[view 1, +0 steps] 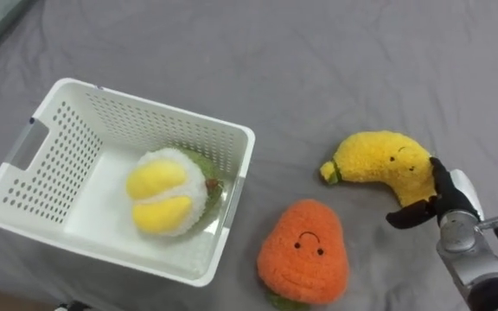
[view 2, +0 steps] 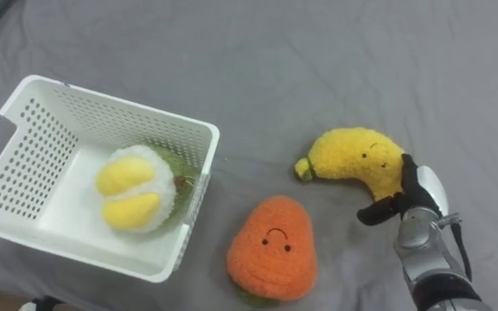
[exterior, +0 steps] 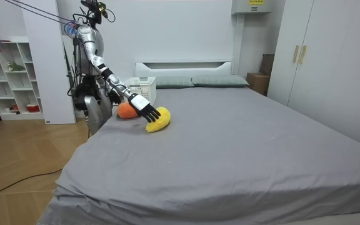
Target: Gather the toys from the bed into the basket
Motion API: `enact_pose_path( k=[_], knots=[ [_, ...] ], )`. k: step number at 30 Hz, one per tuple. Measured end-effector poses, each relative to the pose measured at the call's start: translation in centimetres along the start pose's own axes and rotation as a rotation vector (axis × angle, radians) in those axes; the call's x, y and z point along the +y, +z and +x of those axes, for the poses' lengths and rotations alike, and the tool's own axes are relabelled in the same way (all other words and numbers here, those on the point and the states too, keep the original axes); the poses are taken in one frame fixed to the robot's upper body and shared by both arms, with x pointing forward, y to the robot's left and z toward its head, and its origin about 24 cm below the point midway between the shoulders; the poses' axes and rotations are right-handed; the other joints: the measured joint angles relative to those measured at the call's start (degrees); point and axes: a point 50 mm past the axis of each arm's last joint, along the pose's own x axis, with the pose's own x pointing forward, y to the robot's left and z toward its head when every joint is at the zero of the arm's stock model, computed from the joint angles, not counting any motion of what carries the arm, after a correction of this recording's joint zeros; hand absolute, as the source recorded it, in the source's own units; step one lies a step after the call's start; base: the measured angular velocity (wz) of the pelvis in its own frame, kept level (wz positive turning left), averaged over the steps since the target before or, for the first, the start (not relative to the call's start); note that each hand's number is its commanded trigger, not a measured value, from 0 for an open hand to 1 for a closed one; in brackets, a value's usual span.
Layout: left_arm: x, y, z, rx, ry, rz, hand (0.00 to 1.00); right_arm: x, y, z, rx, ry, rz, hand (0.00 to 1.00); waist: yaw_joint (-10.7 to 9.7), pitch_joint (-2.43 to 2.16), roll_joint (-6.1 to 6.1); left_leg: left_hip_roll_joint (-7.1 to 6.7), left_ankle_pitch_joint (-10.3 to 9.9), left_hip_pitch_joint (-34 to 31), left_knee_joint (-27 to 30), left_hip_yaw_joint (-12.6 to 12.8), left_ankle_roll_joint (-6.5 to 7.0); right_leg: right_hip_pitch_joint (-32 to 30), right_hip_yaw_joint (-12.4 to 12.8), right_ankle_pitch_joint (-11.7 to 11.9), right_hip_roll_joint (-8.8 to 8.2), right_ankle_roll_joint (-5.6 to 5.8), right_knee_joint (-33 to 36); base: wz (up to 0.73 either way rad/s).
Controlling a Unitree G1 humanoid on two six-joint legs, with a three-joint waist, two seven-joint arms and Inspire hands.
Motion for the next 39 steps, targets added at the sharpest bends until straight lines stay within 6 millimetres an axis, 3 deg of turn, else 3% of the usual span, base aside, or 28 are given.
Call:
enact_pose_path(
  k=[4, 6, 7, 8, 9, 10, 11, 13, 14, 24, 30, 34, 39],
  knots=[
    [0.0, 0.1, 0.0, -0.015, -0.004, 0.016, 0.00, -0.2, 0.1, 0.2, 0.014, -0.017, 0.005, 0.00, 0.0, 0.08, 0.01, -0.19, 0.1, -0.2, -0.1, -0.4, 0.12, -0.1, -0.3, 0.1, -0.09, 0.09, 0.0, 0.04],
    [0.2, 0.1, 0.1, -0.020, 0.001, 0.019, 0.00, -0.3, 0.0, 0.3, 0.026, -0.023, 0.008, 0.06, 0.0, 0.08, 0.02, -0.22, 0.2, -0.3, -0.1, -0.8, 0.11, -0.1, -0.8, 0.1, -0.14, 0.08, 0.0, 0.11],
    [0.4, 0.1, 0.2, -0.023, 0.005, 0.021, 0.00, -0.4, -0.1, 0.3, 0.033, -0.029, 0.010, 0.26, 0.1, 0.07, 0.06, -0.22, 0.2, -0.4, -0.1, -1.0, 0.10, -0.1, -1.1, 0.1, -0.16, 0.08, -0.1, 0.12],
    [0.4, 0.1, 0.2, -0.023, 0.007, 0.023, 0.00, -0.4, -0.1, 0.3, 0.035, -0.032, 0.010, 0.34, 0.1, 0.07, 0.09, -0.22, 0.2, -0.5, -0.1, -1.1, 0.10, -0.1, -1.2, 0.1, -0.16, 0.08, -0.1, 0.07],
    [0.6, 0.0, 0.2, -0.024, 0.010, 0.026, 0.00, -0.5, -0.2, 0.4, 0.040, -0.042, 0.010, 0.51, 0.3, 0.06, 0.20, -0.21, 0.2, -0.5, 0.0, -1.1, 0.10, -0.2, -1.4, 0.1, -0.16, 0.08, -0.1, 0.04],
    [0.6, 0.0, 0.2, -0.025, 0.011, 0.027, 0.00, -0.7, -0.1, 0.5, 0.039, -0.065, 0.011, 0.60, 0.3, 0.05, 0.47, -0.22, 0.2, -0.6, 0.0, -1.2, 0.10, -0.2, -1.5, 0.1, -0.19, 0.08, -0.1, 0.00],
    [0.6, 0.1, 0.2, -0.025, 0.011, 0.027, 0.00, -0.9, -0.1, 0.5, 0.036, -0.078, 0.012, 0.63, 0.4, 0.02, 0.63, -0.24, 0.2, -0.6, 0.0, -1.2, 0.11, -0.2, -1.5, 0.1, -0.22, 0.08, -0.1, 0.00],
    [0.6, 0.1, 0.2, -0.025, 0.011, 0.027, 0.00, -1.7, -0.4, 0.5, 0.041, -0.129, 0.020, 0.82, 0.3, -0.10, 1.30, -0.26, 0.2, -0.6, 0.2, -1.2, 0.12, 0.0, -2.1, 0.1, -0.51, 0.09, -0.1, 0.04],
    [0.6, 0.0, 0.2, -0.025, 0.011, 0.027, 0.00, -1.9, -0.6, 0.5, 0.048, -0.140, 0.024, 0.99, 0.3, -0.18, 1.44, -0.26, 0.2, -0.6, 0.2, -1.2, 0.12, 0.0, -2.2, 0.0, -0.69, 0.09, 0.0, 0.03],
    [0.5, -0.1, 0.2, -0.020, -0.008, 0.029, 0.00, -2.8, -1.9, 0.4, 0.119, -0.186, 0.095, 1.00, 0.3, -0.41, 2.32, -0.35, 0.6, -0.4, 0.4, -1.4, 0.14, 0.4, -2.8, 0.1, -0.84, 0.02, 0.1, 0.01],
    [0.4, -0.2, 0.1, -0.019, -0.021, 0.029, 0.00, -3.1, -1.9, 0.6, 0.153, -0.212, 0.164, 1.00, 0.9, -0.89, 3.31, -0.40, 1.3, -1.1, 0.1, -1.5, 0.07, -0.5, -2.9, 0.4, -0.74, -0.36, 0.3, 0.01],
    [-0.2, 0.2, 0.0, -0.042, -0.045, 0.054, 0.00, -4.4, -1.2, 0.9, 0.136, -0.267, 0.173, 1.00, 1.4, -0.78, 4.49, -0.50, 2.1, -2.4, -0.4, -1.8, 0.00, -2.1, -3.2, 0.4, -1.19, -0.54, 1.2, 0.05],
    [-0.6, 0.3, -0.2, -0.053, -0.065, 0.078, 0.00, -6.3, -0.3, 1.4, 0.118, -0.335, 0.151, 1.00, 1.7, -0.64, 4.85, -0.72, 2.9, -4.9, -0.4, -2.4, -0.02, -4.8, -3.3, 0.3, -1.55, -0.76, 2.3, 0.07]
  ],
)
